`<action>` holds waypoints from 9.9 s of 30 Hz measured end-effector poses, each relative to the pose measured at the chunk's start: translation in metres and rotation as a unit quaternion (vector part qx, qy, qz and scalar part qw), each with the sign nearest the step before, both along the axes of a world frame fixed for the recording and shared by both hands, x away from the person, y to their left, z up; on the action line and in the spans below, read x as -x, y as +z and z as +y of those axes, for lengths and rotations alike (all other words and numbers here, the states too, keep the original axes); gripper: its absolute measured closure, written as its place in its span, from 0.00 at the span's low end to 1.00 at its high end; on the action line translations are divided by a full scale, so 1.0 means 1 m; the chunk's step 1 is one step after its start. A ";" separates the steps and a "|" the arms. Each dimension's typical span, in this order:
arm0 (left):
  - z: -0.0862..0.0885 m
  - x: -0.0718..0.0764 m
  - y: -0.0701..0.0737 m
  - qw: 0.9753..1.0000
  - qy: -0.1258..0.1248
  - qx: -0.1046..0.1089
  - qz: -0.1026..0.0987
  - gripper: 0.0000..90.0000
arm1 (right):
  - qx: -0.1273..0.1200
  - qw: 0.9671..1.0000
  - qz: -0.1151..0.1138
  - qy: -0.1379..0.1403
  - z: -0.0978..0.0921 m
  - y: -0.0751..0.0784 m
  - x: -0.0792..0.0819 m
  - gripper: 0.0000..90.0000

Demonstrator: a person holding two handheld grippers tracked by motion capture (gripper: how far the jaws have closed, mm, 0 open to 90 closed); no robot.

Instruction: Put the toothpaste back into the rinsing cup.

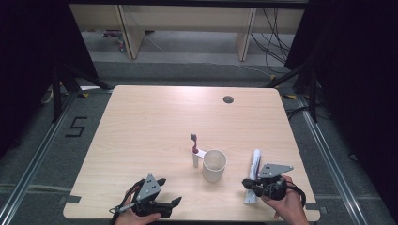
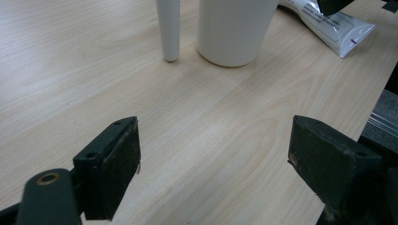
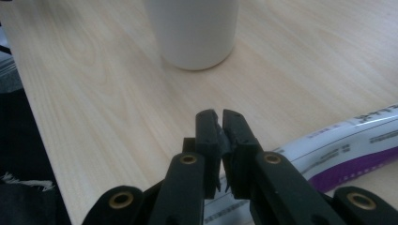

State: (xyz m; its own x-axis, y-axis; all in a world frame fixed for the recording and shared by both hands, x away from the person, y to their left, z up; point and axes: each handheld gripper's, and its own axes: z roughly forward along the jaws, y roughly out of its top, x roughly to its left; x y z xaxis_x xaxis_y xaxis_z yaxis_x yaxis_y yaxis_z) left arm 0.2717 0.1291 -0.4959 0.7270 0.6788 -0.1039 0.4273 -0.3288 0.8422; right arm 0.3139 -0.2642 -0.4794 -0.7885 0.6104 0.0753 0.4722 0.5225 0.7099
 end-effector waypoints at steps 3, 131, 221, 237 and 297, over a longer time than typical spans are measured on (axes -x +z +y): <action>0.000 0.000 0.001 1.000 0.002 0.000 0.000 0.18 | 0.004 1.000 0.012 0.007 0.003 -0.003 0.003 0.95; -0.002 -0.002 -0.003 1.000 -0.005 -0.008 0.003 0.19 | 0.112 0.981 -0.007 -0.161 -0.060 0.001 -0.113 0.83; -0.005 -0.001 -0.008 0.999 -0.019 -0.026 0.009 0.19 | 0.116 0.966 0.149 -0.176 -0.018 -0.002 -0.108 0.55; -0.006 -0.001 -0.008 0.999 -0.019 -0.026 0.010 0.19 | 0.169 0.964 0.162 -0.128 -0.007 0.005 -0.109 0.70; -0.010 -0.002 -0.008 0.999 -0.028 -0.034 0.007 0.19 | 0.305 0.937 0.173 0.005 0.019 0.011 -0.123 0.86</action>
State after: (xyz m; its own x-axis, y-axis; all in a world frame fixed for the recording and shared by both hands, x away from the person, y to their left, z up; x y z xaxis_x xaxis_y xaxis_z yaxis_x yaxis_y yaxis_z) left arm 0.2742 0.1192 -0.5042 0.7633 0.6423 -0.0691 0.4179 -0.4094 0.8110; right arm 0.4368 -0.2447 -0.4688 -0.7871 0.6159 -0.0337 0.6119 0.7865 0.0837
